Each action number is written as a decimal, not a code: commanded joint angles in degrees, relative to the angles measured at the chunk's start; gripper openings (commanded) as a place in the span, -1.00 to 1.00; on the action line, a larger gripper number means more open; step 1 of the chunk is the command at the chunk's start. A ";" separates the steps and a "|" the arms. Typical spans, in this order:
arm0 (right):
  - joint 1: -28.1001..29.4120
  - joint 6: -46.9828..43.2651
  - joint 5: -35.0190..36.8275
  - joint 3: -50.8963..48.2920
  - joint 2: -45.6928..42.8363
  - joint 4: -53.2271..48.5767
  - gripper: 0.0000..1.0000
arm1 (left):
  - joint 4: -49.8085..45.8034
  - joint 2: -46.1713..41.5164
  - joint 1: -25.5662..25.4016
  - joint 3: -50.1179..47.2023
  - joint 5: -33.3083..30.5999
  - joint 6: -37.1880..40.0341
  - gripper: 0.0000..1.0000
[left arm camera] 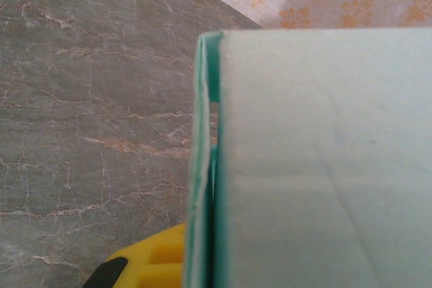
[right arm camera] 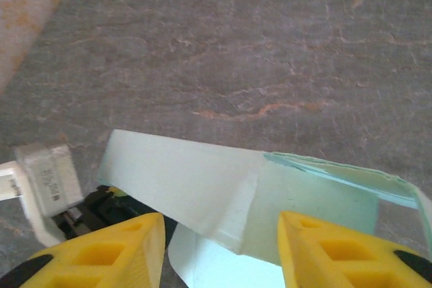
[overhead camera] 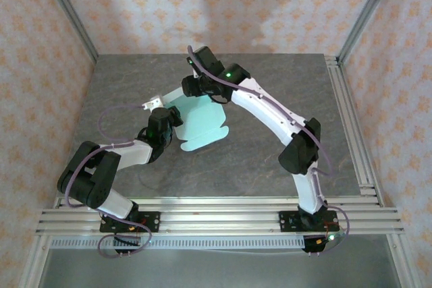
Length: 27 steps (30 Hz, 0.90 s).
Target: Fold the paper box
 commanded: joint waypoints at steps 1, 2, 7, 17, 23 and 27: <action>-0.38 2.66 3.57 1.34 -0.23 -3.71 -0.10 | 0.16 -1.55 0.36 -0.06 -2.22 0.76 -1.00; -0.54 3.14 3.58 0.84 -0.31 -3.44 -0.12 | 0.36 -1.51 0.36 -0.11 -2.07 0.65 -1.00; -1.26 5.59 2.13 -0.40 -0.42 -2.59 -0.29 | 0.35 -1.57 0.32 -0.24 -1.93 0.63 -1.00; -1.52 6.25 -1.00 -0.06 0.76 -2.42 -0.45 | 0.29 -1.77 0.37 -0.41 -1.73 0.89 -1.00; -1.71 6.33 -1.72 0.44 1.43 -2.36 -0.39 | 0.20 -1.72 0.37 -0.41 -1.74 0.98 -1.00; -1.85 6.49 -2.42 0.50 1.78 -2.29 -0.40 | 0.08 -1.77 0.30 -0.43 -1.73 1.16 -1.00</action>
